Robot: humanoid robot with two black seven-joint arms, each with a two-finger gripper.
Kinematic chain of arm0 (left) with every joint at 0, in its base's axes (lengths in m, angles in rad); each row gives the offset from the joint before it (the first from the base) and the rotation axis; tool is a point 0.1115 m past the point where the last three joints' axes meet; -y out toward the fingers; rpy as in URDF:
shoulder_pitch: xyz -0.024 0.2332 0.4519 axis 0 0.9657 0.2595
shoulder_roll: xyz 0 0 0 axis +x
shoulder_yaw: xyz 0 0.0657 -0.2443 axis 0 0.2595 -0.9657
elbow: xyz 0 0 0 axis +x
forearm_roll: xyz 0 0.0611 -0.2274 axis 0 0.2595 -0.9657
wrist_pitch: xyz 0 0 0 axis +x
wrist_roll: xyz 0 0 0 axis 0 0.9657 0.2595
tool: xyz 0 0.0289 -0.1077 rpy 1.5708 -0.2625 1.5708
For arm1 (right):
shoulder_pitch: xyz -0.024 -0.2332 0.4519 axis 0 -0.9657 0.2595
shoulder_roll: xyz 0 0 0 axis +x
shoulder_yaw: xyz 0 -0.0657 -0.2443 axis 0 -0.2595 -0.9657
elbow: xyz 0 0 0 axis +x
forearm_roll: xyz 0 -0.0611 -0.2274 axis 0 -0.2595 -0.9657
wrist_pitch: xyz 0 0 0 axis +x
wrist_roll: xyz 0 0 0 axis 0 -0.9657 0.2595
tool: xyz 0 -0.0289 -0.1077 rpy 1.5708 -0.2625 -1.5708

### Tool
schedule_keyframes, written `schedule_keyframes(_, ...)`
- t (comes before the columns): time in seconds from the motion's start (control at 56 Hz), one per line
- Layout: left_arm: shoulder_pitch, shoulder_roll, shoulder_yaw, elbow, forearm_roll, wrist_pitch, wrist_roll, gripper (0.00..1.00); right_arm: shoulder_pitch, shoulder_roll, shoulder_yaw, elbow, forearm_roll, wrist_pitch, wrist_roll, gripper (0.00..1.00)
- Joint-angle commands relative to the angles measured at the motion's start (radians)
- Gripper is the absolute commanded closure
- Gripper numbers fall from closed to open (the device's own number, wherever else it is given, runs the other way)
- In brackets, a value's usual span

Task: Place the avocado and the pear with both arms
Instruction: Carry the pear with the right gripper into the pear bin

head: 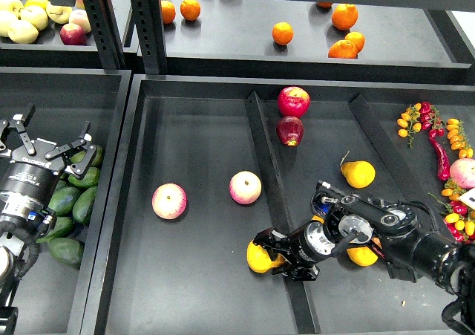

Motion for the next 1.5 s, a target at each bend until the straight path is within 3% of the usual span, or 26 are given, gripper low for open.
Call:
schedule_keyframes(0.0,0.000,0.000,0.002,0.003,0.000,0.000,0.000,0.00,0.006,-0.001,0.012,0.002,0.026,0.000,0.000,0.78)
schedule_keyframes(0.161,0.000,0.000,0.004,0.004,0.000,0.000,0.000,0.00,0.069,-0.019,-0.008,0.012,0.129,0.000,0.000,0.78)
schedule_keyframes(0.25,0.000,0.000,0.004,0.004,0.000,0.000,0.000,0.00,0.115,-0.085,-0.051,0.022,0.230,0.000,0.000,0.78)
schedule_keyframes(0.697,0.000,0.000,0.005,0.006,0.000,0.000,0.000,0.00,0.327,-0.290,-0.454,0.176,0.713,0.000,0.000,0.77)
schedule_keyframes(1.108,0.000,0.000,0.005,0.007,0.000,0.000,0.000,0.00,0.276,-0.346,-0.568,0.210,0.748,0.000,0.000,0.77)
schedule_keyframes(1.483,0.000,0.000,0.015,0.006,0.000,0.000,0.000,0.00,0.178,-0.315,-0.600,0.115,0.733,0.000,0.000,0.76)
